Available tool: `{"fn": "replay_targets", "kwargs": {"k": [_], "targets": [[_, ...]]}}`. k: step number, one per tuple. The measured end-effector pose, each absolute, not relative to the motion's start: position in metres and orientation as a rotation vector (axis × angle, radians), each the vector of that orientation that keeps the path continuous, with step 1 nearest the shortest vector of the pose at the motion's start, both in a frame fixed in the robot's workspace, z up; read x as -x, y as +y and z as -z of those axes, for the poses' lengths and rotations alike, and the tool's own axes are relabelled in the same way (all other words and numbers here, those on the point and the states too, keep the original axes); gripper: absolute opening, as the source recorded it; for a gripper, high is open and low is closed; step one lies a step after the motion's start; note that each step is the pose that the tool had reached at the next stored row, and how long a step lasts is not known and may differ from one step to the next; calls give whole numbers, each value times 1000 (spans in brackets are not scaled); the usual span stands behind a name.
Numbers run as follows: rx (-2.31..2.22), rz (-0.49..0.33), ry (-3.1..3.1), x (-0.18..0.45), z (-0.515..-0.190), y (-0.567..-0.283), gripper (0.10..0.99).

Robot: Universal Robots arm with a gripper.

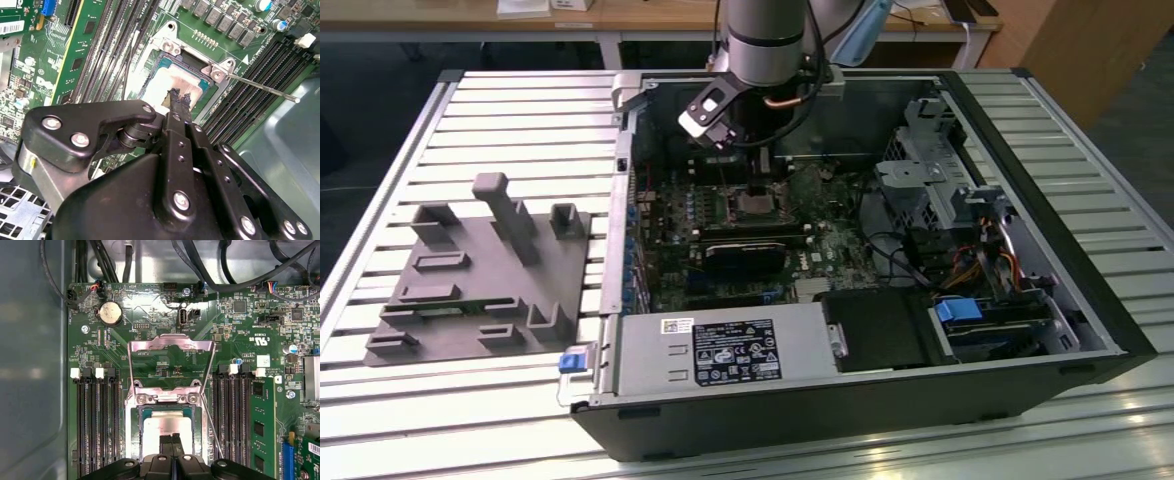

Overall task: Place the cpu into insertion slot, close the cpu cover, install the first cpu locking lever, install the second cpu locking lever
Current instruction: 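Close the cpu cover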

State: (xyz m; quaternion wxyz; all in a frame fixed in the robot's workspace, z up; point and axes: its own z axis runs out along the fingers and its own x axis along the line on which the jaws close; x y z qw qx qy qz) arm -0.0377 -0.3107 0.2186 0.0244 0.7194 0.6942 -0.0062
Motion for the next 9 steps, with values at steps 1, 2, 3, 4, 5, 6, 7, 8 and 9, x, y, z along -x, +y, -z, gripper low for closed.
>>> {"fn": "replay_targets", "kwargs": {"k": [1,2,3,4,5,6,7,8,9], "targets": [[-2226,19,2147,38,-219,-311,106],[-2227,19,2146,38,-220,-311,106],[-2228,19,2145,38,-220,-311,106],[-2228,19,2145,38,-221,-311,106],[-2229,19,2144,38,-221,-311,106],[-2230,19,2143,38,-222,-311,106],[-2231,19,2142,38,-223,-311,106],[-2232,19,2141,38,-223,-311,106],[-2232,19,2141,38,-224,-311,106]]}}
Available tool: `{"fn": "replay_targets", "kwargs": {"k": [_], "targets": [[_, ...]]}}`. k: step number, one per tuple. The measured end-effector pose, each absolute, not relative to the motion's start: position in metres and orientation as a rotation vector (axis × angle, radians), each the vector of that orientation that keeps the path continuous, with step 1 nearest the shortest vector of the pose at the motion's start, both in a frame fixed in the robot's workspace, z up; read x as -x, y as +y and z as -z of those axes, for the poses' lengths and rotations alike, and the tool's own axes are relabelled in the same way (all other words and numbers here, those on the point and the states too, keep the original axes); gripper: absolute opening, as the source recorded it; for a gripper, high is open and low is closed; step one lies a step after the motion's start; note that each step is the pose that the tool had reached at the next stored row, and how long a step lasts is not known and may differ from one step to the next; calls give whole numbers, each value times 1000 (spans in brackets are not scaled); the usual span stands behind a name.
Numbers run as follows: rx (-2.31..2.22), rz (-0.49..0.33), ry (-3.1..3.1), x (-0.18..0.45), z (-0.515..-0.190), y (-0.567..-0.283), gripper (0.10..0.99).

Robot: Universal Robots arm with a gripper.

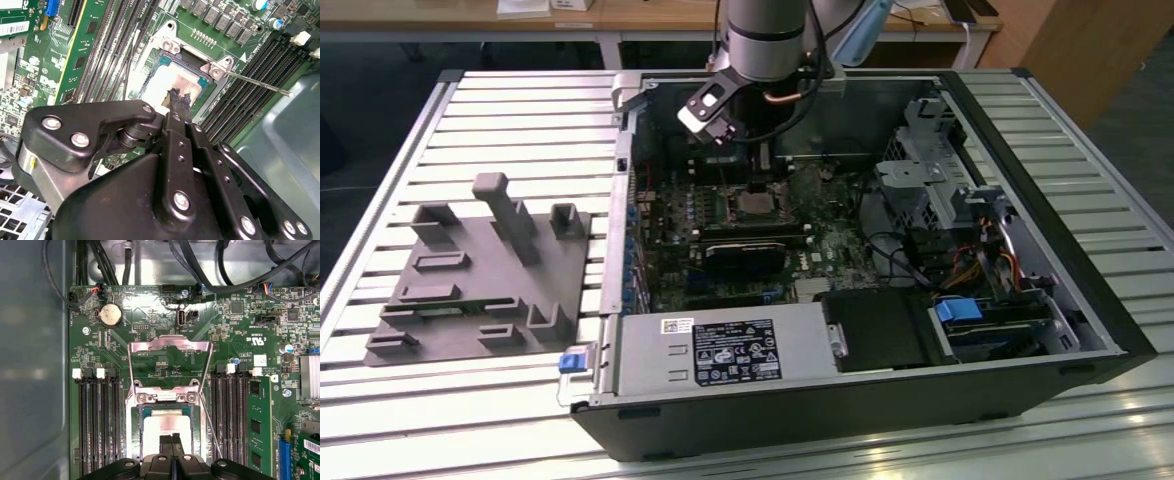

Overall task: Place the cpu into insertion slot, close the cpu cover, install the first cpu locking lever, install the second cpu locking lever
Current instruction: 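Close the cpu cover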

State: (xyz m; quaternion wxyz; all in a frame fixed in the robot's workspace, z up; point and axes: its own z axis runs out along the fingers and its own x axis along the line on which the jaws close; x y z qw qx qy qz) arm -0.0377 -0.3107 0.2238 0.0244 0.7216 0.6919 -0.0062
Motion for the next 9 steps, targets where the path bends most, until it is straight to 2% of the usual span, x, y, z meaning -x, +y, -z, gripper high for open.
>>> {"fn": "replay_targets", "kwargs": {"k": [9], "targets": [[-2239,20,2134,38,-231,-311,106]]}}
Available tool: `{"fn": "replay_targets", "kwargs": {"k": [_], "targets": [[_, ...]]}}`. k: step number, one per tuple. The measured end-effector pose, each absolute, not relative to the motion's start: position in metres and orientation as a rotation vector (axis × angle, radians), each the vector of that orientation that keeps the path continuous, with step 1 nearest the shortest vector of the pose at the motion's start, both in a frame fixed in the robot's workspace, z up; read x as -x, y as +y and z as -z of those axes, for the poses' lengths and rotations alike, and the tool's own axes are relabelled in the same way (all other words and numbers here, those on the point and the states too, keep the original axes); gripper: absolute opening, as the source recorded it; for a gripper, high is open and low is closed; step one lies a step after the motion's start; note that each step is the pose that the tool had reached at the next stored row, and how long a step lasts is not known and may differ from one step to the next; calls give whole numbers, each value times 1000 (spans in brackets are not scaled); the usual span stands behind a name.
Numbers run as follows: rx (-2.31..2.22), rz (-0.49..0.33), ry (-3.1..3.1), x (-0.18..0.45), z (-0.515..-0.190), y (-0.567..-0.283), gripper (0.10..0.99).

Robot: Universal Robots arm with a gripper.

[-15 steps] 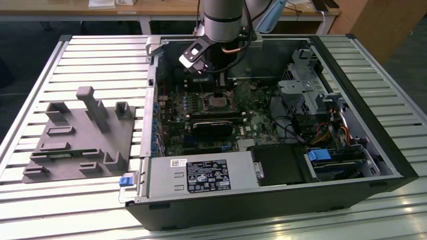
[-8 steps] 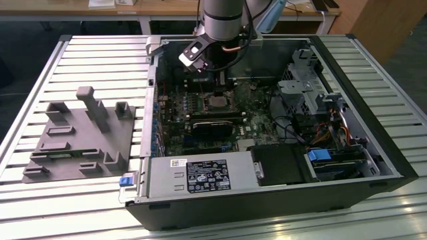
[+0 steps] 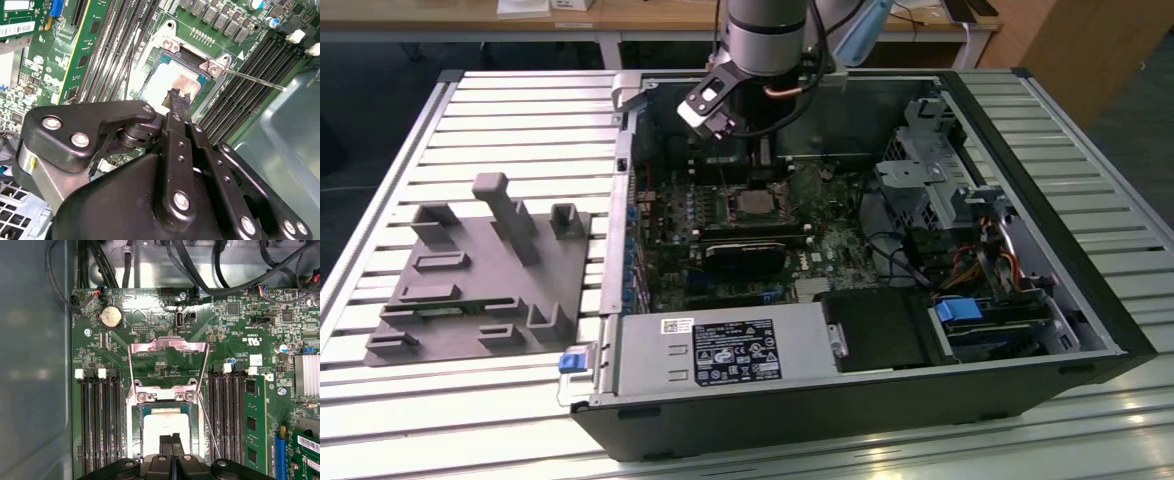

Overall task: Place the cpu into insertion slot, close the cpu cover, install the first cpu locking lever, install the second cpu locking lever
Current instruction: 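Close the cpu cover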

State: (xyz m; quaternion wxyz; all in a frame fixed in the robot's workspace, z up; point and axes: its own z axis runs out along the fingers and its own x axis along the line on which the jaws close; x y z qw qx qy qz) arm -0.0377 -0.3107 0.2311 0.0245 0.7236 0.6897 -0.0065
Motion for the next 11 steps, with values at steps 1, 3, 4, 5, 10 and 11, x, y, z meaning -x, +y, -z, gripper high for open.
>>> {"fn": "replay_targets", "kwargs": {"k": [1,3,4,5,10,11], "targets": [[-2239,20,2133,38,-232,-311,106],[-2241,21,2131,38,-233,-311,106],[-2241,21,2130,38,-234,-311,106],[-2242,21,2129,38,-235,-311,106],[-2244,22,2126,38,-243,-310,106],[-2244,22,2126,38,-246,-310,106]]}}
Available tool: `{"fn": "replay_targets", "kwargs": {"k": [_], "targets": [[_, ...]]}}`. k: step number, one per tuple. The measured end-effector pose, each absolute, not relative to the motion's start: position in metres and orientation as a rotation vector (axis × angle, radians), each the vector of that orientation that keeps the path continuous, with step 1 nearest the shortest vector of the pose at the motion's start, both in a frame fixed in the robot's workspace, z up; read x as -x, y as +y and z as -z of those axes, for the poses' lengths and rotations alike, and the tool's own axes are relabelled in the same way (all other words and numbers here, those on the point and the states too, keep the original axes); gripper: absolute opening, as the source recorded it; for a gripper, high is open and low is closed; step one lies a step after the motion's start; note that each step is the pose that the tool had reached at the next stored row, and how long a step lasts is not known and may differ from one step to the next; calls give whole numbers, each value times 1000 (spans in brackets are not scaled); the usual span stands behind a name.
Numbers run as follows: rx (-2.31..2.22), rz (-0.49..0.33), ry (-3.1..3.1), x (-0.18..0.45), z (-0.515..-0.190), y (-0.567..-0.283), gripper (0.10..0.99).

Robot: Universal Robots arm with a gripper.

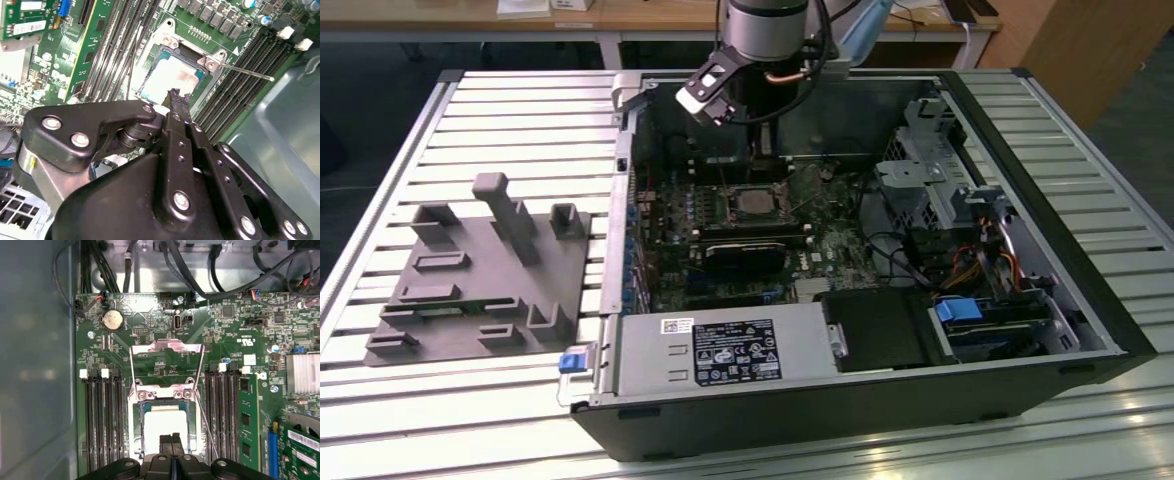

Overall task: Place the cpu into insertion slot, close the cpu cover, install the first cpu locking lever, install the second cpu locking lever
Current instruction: 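Close the cpu cover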

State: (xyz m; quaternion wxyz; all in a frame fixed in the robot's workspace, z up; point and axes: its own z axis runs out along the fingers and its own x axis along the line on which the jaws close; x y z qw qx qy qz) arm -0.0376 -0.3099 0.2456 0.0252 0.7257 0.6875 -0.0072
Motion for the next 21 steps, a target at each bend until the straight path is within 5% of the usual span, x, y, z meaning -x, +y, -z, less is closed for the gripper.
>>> {"fn": "replay_targets", "kwargs": {"k": [9,21], "targets": [[-2244,24,2124,38,-279,-308,106],[-2244,24,2124,27,-279,-308,106]]}}
